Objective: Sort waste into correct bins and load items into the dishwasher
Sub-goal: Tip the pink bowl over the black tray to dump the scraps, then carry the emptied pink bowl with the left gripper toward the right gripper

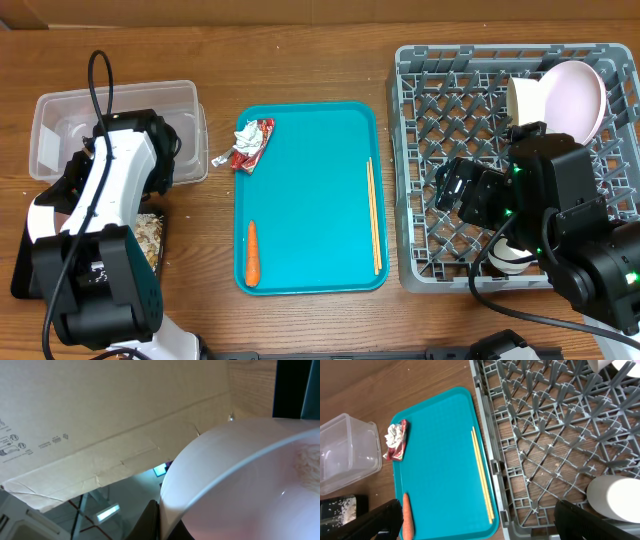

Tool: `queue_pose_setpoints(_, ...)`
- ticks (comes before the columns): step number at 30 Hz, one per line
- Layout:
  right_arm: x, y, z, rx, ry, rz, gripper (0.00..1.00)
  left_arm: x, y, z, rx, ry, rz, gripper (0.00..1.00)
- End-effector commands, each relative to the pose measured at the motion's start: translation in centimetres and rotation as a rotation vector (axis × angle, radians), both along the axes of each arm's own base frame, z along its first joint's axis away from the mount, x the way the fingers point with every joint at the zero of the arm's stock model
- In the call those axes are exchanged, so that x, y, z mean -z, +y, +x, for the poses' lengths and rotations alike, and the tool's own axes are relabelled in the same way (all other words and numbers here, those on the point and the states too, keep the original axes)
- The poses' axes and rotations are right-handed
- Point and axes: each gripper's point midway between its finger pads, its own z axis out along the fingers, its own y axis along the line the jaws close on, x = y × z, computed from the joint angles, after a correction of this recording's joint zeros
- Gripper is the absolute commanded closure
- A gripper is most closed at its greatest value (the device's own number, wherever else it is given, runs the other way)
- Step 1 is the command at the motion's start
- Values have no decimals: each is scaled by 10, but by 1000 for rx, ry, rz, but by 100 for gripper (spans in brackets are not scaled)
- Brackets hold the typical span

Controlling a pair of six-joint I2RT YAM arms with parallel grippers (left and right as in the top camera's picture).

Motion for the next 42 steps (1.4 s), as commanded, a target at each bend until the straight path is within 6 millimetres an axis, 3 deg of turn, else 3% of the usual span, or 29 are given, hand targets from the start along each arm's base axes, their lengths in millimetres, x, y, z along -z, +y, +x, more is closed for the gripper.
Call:
queue_pose_setpoints(1, -4, -2, 2, 5, -20, -5, 0, -10, -2, -7, -6, -57, -7, 96)
queue_pose_setpoints(6, -4, -2, 2, 5, -19, -5, 0, -22, -2, -8, 24, -6, 31, 96)
queue_pose_setpoints(9, -4, -2, 1, 5, -18, -6, 0, -22, -6, -6, 23, -99, 22, 96)
queue_pose_setpoints(12, -4, -2, 2, 5, -19, -5, 0, -24, -10, -12, 20, -85, 3, 96)
queue_pose_setpoints(14, -4, -2, 2, 5, -19, -5, 0, -22, -11, -8, 12, -216, 2, 96)
queue_pose_setpoints(17, -4, -2, 2, 4, -19, -5, 0, -24, -12, -13, 27, -69, -23, 96)
queue_pose_setpoints(19, -4, -2, 2, 4, -19, -5, 0, -22, -14, -8, 18, -212, -22, 96)
queue_pose_setpoints(22, -4, -2, 2, 4, -19, -5, 0, -22, -13, -15, 14, -104, -50, 96)
queue_pose_setpoints(24, -4, -2, 1, 4, -18, -6, 0, -24, -13, -12, 12, -194, -36, 96)
queue_pose_setpoints(27, -4, -2, 1, 4, -17, -6, 0, -30, -11, -17, 25, -75, -28, 96)
queue_pose_setpoints(29, -4, -2, 1, 4, -19, -5, 0, -30, -13, -13, 24, -179, -24, 96)
queue_pose_setpoints(30, -4, -2, 2, 5, -20, -5, 0, -30, -13, -14, 30, -131, -33, 96)
queue_pose_setpoints(32, -4, -2, 2, 4, -20, -5, 0, -48, -15, -11, 90, -4, 41, 96)
queue_pose_setpoints(33, -4, -2, 2, 5, -20, -5, 0, -56, -19, -4, 119, -79, 87, 96)
queue_pose_setpoints(35, -5, -2, 3, 5, -24, -3, 0, -40, -27, 2, 108, -190, 0, 96)
queue_pose_setpoints(37, -5, -2, 3, 5, -28, -2, 0, -11, -27, -8, 41, -179, -151, 96)
queue_pose_setpoints(38, -6, -2, 3, 5, -28, -1, 0, -8, -24, -13, 31, -129, -164, 96)
queue_pose_setpoints(40, -6, -2, 3, 5, -28, -2, 0, -38, -20, -12, 90, -37, -1, 96)
queue_pose_setpoints(41, -6, -2, 3, 5, -28, -2, 0, -52, -21, -8, 115, -100, 70, 96)
queue_pose_setpoints(42, -6, -2, 3, 5, -30, -1, 0, -52, -23, -5, 121, -144, 70, 96)
